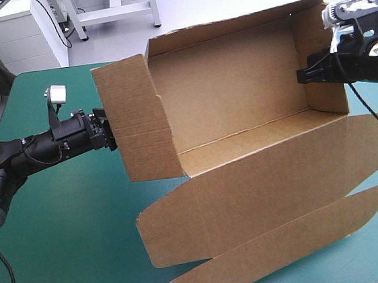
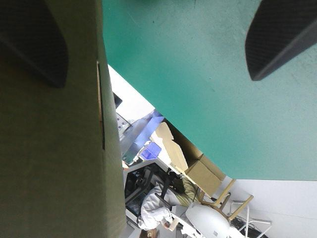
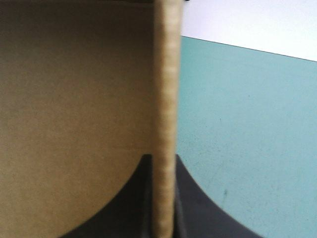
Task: Fold the box
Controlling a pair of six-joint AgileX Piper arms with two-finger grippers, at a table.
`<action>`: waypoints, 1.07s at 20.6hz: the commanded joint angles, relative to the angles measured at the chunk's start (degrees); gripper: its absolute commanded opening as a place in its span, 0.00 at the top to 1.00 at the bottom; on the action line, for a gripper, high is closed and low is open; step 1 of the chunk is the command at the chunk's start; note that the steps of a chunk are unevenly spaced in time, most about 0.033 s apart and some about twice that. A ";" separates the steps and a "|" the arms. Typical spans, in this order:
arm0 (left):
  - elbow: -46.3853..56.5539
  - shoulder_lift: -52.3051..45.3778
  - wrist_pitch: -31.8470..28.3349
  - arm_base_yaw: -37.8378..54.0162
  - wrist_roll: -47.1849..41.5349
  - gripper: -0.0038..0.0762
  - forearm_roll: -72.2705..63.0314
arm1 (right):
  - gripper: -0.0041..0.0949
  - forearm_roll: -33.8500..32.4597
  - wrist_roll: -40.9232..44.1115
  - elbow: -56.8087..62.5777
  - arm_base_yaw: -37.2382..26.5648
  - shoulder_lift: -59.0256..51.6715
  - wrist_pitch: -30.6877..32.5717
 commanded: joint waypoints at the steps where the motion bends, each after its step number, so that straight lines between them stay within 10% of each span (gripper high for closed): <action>1: -2.89 -1.81 6.25 -1.85 -0.73 0.06 -4.35 | 0.97 -5.89 5.62 -1.40 4.73 -1.65 -7.60; 19: -8.49 -1.81 6.13 -5.56 -1.08 0.06 -4.29 | 0.97 -25.77 21.53 -1.40 18.68 1.90 -14.98; 22: -11.92 -1.81 -1.30 -6.20 -7.14 0.06 1.93 | 0.97 -28.64 23.76 -1.40 20.30 2.36 -16.42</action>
